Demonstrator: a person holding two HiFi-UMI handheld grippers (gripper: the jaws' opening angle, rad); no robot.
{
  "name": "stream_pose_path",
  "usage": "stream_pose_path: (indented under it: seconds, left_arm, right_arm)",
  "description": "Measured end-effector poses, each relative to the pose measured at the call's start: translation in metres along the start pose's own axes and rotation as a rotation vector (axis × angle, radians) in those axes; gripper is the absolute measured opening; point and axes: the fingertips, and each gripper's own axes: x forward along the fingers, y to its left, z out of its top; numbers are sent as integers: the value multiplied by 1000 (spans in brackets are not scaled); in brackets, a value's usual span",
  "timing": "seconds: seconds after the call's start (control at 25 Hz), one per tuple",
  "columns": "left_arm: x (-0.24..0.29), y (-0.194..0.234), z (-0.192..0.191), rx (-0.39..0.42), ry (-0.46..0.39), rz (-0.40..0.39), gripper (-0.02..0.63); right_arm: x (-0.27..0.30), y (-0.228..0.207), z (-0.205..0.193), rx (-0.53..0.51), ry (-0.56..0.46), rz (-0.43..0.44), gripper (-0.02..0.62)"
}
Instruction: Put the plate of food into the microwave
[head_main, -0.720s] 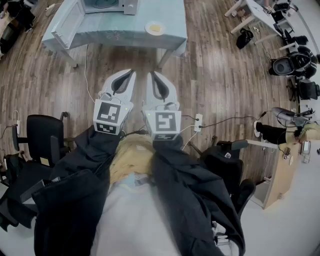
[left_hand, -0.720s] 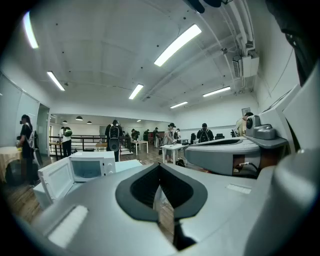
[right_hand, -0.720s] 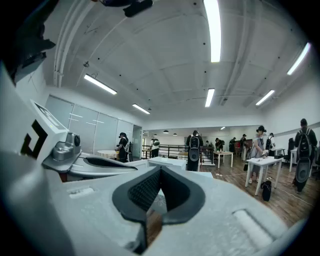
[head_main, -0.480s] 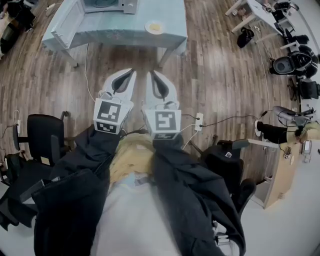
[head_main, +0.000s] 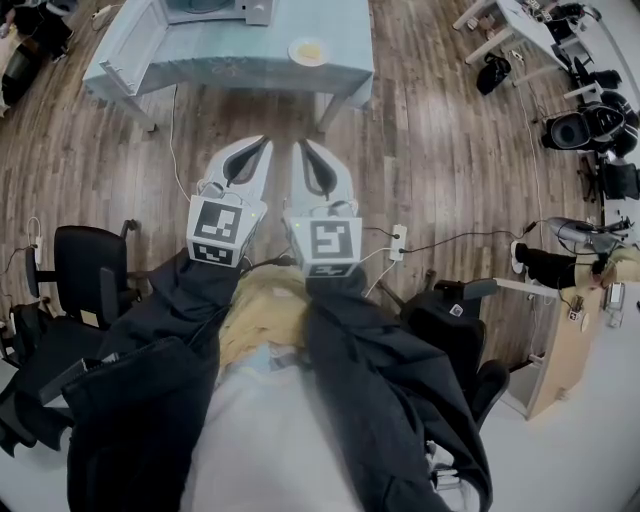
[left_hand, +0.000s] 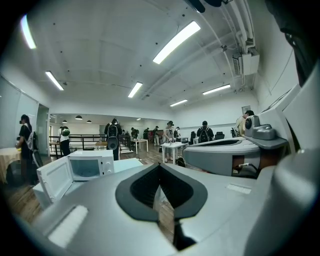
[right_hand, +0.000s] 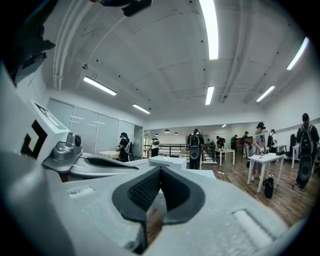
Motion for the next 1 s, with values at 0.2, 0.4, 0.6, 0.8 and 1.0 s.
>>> stream_pose_path:
  seconds: [0.2, 0.4, 0.6, 0.8, 1.0]
  left_arm:
    - [8, -8, 1, -7, 4, 9, -5]
    - [14, -15, -12, -13, 34, 23, -5]
    - [20, -29, -22, -32, 62, 39, -5]
    - [21, -46, -43, -40, 98, 51, -5]
    - [28, -43, -53, -47, 123, 58, -5]
  right_arm:
    - [-2, -5, -5, 33, 12, 23, -5]
    - [-5, -17, -19, 16, 29, 32, -5]
    - [-14, -26, -30, 30, 35, 58, -5]
    - [-24, -27, -49, 68, 47, 101, -5]
    - [-16, -29, -56, 89, 56, 119, -5]
